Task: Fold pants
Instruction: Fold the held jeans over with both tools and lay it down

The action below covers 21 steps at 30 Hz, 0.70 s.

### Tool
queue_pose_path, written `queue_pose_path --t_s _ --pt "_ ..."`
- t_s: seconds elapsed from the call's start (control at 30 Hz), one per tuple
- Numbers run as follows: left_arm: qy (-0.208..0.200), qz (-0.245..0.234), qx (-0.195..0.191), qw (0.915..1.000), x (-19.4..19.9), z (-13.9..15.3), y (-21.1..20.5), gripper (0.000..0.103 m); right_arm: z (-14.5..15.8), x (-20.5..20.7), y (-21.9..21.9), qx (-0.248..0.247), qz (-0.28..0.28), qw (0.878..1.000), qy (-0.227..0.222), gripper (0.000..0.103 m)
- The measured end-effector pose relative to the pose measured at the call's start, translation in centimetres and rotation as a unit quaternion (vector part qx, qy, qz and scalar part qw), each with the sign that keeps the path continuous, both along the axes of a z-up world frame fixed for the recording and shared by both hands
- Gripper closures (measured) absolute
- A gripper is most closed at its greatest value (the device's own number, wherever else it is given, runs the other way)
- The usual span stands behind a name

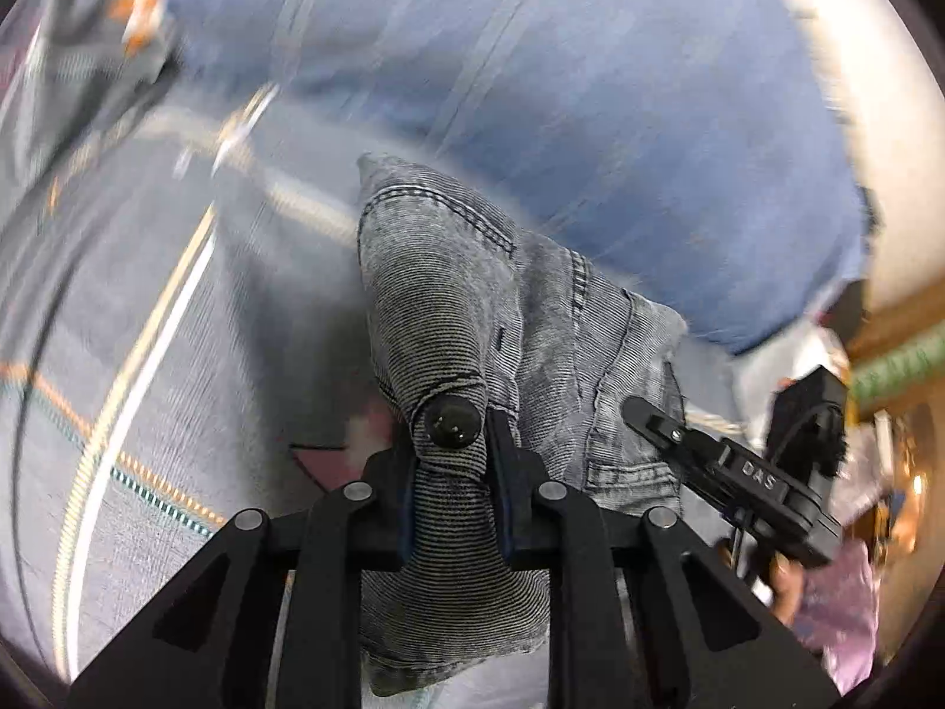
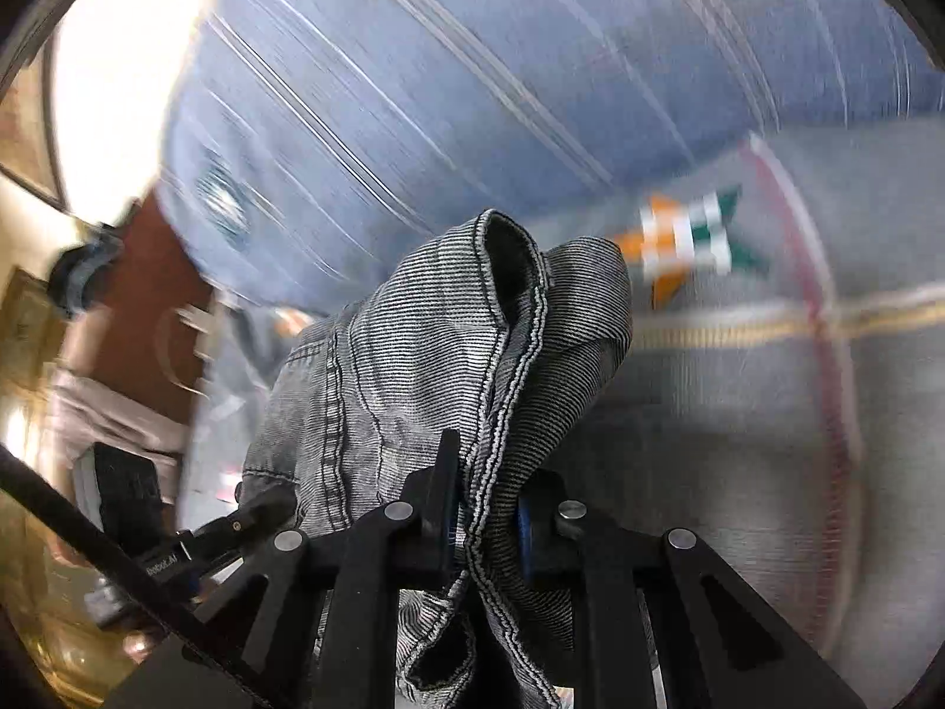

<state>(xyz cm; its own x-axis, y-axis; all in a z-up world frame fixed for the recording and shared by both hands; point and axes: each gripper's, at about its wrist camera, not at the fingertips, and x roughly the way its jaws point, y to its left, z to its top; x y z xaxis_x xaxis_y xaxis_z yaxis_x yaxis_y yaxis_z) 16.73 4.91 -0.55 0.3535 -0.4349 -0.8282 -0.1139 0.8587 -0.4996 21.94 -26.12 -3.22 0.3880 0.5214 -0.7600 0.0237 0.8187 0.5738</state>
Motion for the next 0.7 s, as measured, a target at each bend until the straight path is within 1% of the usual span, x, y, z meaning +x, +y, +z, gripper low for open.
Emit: queue_pose_path --t_s 0.03,0.07,0.13,0.17,0.2,0.23,0.27,0.33,0.37,0.4,0.47,0.53,0.6,0.63,0.67,0.7 --pt "0.013 0.008 0.007 0.9999 0.1 -1.0 0.2 0.07 -0.6 0.1 0.3 -0.027 -0.007 1.0 0.01 0.069" --pt "0.022 0.021 0.006 0.9995 0.2 -1.7 0.5 0.064 -1.0 0.0 0.5 -0.044 -0.008 0.999 0.015 0.06" --pt "0.028 0.032 -0.014 0.999 0.0 -1.3 1.0 0.062 0.4 -0.5 0.4 -0.05 -0.002 0.999 0.006 0.06" --pt "0.025 0.026 -0.017 0.9992 0.0 -0.7 1.1 0.059 1.6 -1.2 0.2 -0.049 -0.002 0.999 -0.011 0.057" --pt "0.017 0.024 -0.013 0.9995 -0.3 0.2 1.1 0.056 2.6 -1.9 -0.1 -0.048 -0.006 0.998 -0.026 0.051" --pt "0.012 0.026 -0.007 0.9996 -0.4 0.9 1.0 0.052 3.5 -2.7 -0.4 -0.048 -0.01 0.998 -0.039 0.049" --pt "0.003 0.027 -0.004 0.9996 -0.8 1.7 0.9 0.051 4.3 -3.7 -0.7 -0.044 -0.011 0.998 -0.053 0.049" --pt "-0.01 0.021 -0.011 0.9997 -1.9 2.8 0.8 0.05 5.4 -4.8 -1.2 -0.029 -0.011 0.997 -0.065 0.049" --pt "-0.018 0.019 -0.011 0.9996 -2.6 3.0 0.8 0.046 5.7 -5.5 -1.5 -0.012 -0.018 0.998 -0.067 0.049" --pt "-0.023 0.018 -0.004 0.9996 -3.3 2.9 0.7 0.044 5.8 -5.9 -1.7 0.009 -0.017 0.998 -0.064 0.049" --pt "-0.017 0.011 0.01 0.9997 -4.1 2.0 0.5 0.044 5.1 -6.3 -0.6 0.033 -0.009 0.998 -0.049 0.052" --pt "0.0 0.009 0.016 0.9998 -4.8 0.6 0.4 0.044 3.8 -5.8 -0.7 0.026 -0.021 0.999 -0.023 0.053" --pt "0.0 0.013 0.027 0.9996 -4.9 0.2 0.4 0.044 2.3 -5.3 -0.4 0.019 -0.028 0.999 0.001 0.066" --pt "-0.004 0.013 0.035 0.9993 -4.9 0.2 0.2 0.044 1.4 -5.0 -0.5 0.025 -0.032 0.999 0.012 0.072" --pt "-0.008 0.012 0.043 0.999 -5.0 0.2 -0.1 0.044 0.9 -5.0 -0.3 0.035 -0.029 0.999 0.021 0.088" --pt "-0.011 0.015 0.056 0.9983 -5.1 0.3 -0.4 0.044 0.8 -5.0 -0.3 0.039 -0.023 0.999 0.025 0.092"
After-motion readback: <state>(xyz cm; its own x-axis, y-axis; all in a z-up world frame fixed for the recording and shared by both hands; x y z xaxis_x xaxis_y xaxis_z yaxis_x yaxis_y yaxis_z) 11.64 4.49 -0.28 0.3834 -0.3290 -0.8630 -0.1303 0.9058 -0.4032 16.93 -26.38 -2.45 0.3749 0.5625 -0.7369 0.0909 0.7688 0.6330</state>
